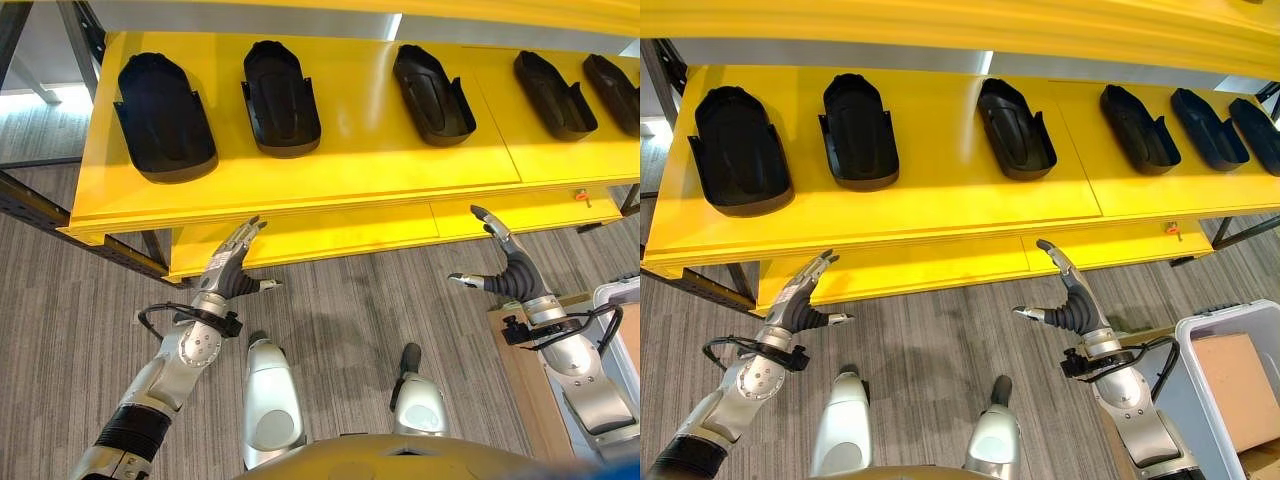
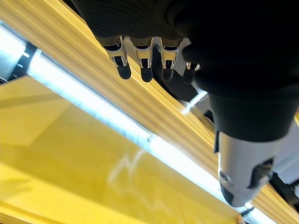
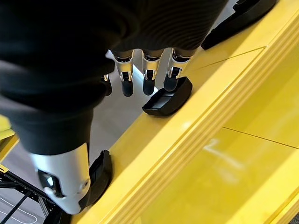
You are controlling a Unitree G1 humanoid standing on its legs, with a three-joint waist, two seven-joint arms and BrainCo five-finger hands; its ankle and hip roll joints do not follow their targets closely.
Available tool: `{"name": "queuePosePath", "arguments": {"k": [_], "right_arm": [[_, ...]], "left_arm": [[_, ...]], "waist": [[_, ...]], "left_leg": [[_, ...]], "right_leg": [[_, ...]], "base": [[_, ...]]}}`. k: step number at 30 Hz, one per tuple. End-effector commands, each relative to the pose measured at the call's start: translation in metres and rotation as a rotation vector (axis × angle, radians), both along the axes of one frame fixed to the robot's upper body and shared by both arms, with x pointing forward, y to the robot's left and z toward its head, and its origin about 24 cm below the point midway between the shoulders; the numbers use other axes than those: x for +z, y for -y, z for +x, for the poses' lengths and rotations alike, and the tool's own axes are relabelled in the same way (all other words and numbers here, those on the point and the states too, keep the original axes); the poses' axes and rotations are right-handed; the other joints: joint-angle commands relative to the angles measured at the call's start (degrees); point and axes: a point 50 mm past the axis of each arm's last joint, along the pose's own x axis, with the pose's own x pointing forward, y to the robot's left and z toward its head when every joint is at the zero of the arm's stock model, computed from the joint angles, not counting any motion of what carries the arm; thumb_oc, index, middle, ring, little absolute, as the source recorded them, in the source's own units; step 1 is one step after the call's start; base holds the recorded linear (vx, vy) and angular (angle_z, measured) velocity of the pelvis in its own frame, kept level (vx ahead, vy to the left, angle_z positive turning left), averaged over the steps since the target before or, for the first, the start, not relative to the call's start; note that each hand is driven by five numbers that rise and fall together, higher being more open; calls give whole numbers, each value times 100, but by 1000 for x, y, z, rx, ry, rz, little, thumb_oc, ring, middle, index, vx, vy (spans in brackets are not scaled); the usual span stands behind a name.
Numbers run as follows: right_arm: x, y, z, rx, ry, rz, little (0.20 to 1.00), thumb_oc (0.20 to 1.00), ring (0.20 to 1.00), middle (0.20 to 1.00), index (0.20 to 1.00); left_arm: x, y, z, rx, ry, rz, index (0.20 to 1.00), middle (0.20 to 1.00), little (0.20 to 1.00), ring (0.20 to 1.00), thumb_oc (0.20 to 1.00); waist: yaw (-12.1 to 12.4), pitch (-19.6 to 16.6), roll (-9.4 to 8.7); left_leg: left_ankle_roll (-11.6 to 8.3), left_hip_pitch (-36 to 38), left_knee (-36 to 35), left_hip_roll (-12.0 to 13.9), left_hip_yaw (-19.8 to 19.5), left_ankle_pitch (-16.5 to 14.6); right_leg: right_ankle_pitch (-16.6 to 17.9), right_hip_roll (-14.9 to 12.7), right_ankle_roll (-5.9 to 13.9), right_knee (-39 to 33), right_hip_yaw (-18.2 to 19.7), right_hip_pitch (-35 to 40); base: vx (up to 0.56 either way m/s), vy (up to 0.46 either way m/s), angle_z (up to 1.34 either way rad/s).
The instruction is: Move parts from the plastic box to the shelf.
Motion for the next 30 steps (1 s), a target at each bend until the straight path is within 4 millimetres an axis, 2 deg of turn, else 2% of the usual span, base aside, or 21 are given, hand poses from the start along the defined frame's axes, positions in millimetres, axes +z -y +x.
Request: {"name": "queuePosePath", "arguments": {"k": [1,4,7,16,25,30], "right_arm": [[16,8,7,-21,92,-7,1000,1000,1000,1000,1000],[17,8,7,-18,92,-7,1000,1000,1000,1000,1000],[18,7,8,-13,92,-10,1000,1000,1000,1000,1000],[20,6,10,5,96,-9,1000,1000,1000,1000,1000],[25,6,13,15,110,-16,1000,1000,1000,1000,1000],[26,4,14,31,112,-23,1000,1000,1000,1000,1000]], "left_arm": [[11,-5,4,51,103,-4,1000,1000,1000,1000,1000],[17,-14,6,102,144,9,1000,1000,1000,1000,1000],[32,-20,9,132,224,36,1000,1000,1000,1000,1000],[50,-28,19,199,333,61,1000,1000,1000,1000,1000],[45,-38,36,288,308,84,1000,1000,1000,1000,1000],[33,-43,44,335,249,73,1000,1000,1000,1000,1000]], "waist": [[53,-38,151],[45,-40,145],[44,-28,145],[1,-24,152],[-95,-18,116],[-154,30,119]], "left_leg": [[392,345,-917,-199,421,616],[383,319,-879,-202,439,599],[385,295,-841,-212,450,579],[377,240,-773,-215,466,553],[364,156,-666,-189,513,514],[351,112,-545,-150,540,450]], "right_leg": [[-639,-37,-67,1179,41,-274],[-631,-42,-67,1172,58,-295],[-631,-55,-66,1195,68,-319],[-629,-73,-71,1213,130,-376],[-636,-66,-86,1277,235,-491],[-676,-54,-87,1365,304,-569]], "base": [[0,0,0],[0,10,-1],[5,20,-2],[0,2,0],[-2,2,0],[-1,8,-2]]}}
